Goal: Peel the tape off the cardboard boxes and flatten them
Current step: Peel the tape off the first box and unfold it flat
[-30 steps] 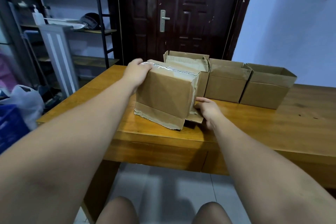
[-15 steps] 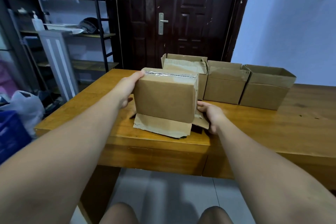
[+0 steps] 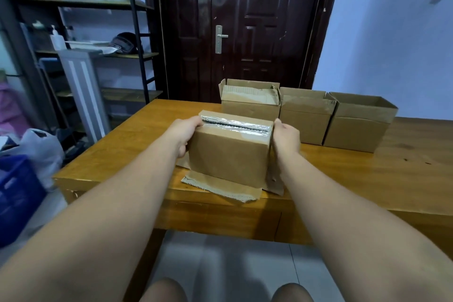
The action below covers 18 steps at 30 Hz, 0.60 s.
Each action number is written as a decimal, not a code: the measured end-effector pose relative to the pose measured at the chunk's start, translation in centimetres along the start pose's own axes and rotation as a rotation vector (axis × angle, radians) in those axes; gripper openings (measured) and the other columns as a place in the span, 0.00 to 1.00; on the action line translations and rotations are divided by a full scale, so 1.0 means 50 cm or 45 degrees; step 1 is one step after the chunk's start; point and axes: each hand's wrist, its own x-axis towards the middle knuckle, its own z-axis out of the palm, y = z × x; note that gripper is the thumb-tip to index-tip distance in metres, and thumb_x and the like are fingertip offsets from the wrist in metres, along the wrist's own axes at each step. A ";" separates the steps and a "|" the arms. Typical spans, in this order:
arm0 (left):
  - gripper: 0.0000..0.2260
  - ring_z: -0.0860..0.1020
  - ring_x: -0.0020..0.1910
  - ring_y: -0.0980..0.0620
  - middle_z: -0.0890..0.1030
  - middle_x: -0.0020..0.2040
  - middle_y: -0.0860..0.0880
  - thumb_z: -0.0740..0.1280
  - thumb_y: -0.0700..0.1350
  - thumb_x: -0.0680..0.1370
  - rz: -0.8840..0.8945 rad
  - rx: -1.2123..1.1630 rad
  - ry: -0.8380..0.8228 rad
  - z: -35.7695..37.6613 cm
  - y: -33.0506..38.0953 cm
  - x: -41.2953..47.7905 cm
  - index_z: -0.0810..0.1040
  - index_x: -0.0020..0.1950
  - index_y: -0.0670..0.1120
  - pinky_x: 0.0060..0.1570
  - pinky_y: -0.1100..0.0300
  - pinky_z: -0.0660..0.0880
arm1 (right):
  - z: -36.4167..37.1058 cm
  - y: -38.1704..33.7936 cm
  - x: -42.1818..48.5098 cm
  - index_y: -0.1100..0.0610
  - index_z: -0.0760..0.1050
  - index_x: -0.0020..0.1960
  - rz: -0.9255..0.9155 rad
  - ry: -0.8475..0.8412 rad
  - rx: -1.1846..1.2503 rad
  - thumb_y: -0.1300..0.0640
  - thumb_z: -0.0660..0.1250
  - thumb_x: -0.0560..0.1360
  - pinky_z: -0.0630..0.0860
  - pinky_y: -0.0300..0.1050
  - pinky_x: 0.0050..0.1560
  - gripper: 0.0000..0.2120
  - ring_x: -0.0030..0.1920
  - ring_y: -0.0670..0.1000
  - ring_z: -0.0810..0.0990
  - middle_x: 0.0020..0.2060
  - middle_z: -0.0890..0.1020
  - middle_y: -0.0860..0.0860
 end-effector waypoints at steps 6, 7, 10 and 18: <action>0.06 0.71 0.46 0.49 0.73 0.45 0.47 0.65 0.46 0.76 -0.071 0.150 -0.001 0.016 0.023 -0.020 0.72 0.46 0.45 0.53 0.54 0.72 | -0.003 -0.081 -0.006 0.61 0.74 0.61 -0.153 -0.270 -0.430 0.52 0.66 0.75 0.75 0.49 0.54 0.18 0.53 0.58 0.78 0.54 0.80 0.56; 0.06 0.71 0.48 0.49 0.72 0.45 0.47 0.65 0.47 0.76 -0.084 0.184 -0.022 0.015 0.024 -0.023 0.73 0.48 0.45 0.50 0.54 0.71 | -0.004 -0.086 -0.010 0.59 0.74 0.63 -0.228 -0.256 -0.647 0.52 0.65 0.76 0.74 0.49 0.56 0.19 0.56 0.58 0.77 0.58 0.79 0.56; 0.08 0.70 0.45 0.49 0.72 0.47 0.47 0.66 0.47 0.74 -0.114 0.236 -0.105 0.011 0.023 -0.031 0.74 0.50 0.45 0.39 0.60 0.69 | -0.015 -0.096 -0.028 0.57 0.73 0.62 -0.311 -0.236 -1.139 0.50 0.60 0.80 0.71 0.49 0.50 0.15 0.51 0.58 0.74 0.59 0.77 0.56; 0.27 0.75 0.57 0.46 0.77 0.58 0.45 0.62 0.63 0.76 -0.038 0.098 -0.006 0.027 0.006 -0.012 0.73 0.63 0.43 0.57 0.54 0.74 | 0.004 -0.097 -0.023 0.61 0.73 0.61 -0.442 -0.319 -1.367 0.60 0.58 0.78 0.70 0.48 0.43 0.13 0.48 0.59 0.73 0.54 0.78 0.58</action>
